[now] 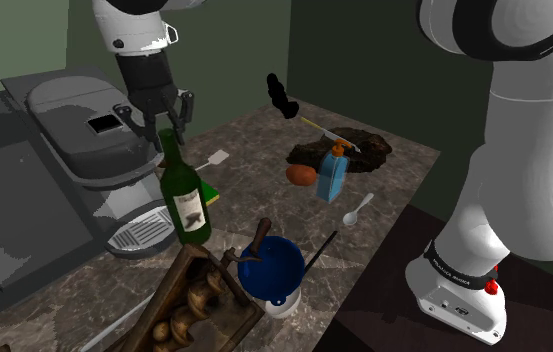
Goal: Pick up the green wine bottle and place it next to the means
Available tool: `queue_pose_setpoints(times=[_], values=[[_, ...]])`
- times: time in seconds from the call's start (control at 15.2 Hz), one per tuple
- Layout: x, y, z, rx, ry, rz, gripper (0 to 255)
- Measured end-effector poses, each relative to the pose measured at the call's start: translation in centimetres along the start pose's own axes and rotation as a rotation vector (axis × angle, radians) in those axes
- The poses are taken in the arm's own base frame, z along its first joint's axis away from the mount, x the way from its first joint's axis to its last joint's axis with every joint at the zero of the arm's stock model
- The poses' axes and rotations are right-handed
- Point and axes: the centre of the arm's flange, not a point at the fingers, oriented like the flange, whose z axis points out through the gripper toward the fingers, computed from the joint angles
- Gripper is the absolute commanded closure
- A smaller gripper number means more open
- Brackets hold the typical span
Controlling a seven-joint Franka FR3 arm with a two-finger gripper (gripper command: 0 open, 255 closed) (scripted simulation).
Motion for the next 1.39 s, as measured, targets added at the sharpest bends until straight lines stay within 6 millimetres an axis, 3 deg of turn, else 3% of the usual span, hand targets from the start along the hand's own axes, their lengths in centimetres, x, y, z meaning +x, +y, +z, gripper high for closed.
queue_pose_setpoints(times=[0.4, 0.79, 0.86, 1.25, 1.39], values=[[0.3, 0.0, 2.9, 0.000, 0.000, 0.000, 255], [0.3, 0.1, 3.1, 0.000, 0.000, 0.000, 255], [0.3, 0.1, 3.1, 0.000, 0.000, 0.000, 0], [0.3, 0.0, 3.0, 0.001, 0.001, 0.000, 0], [0.4, 0.1, 1.5, 0.001, 0.001, 0.000, 0]])
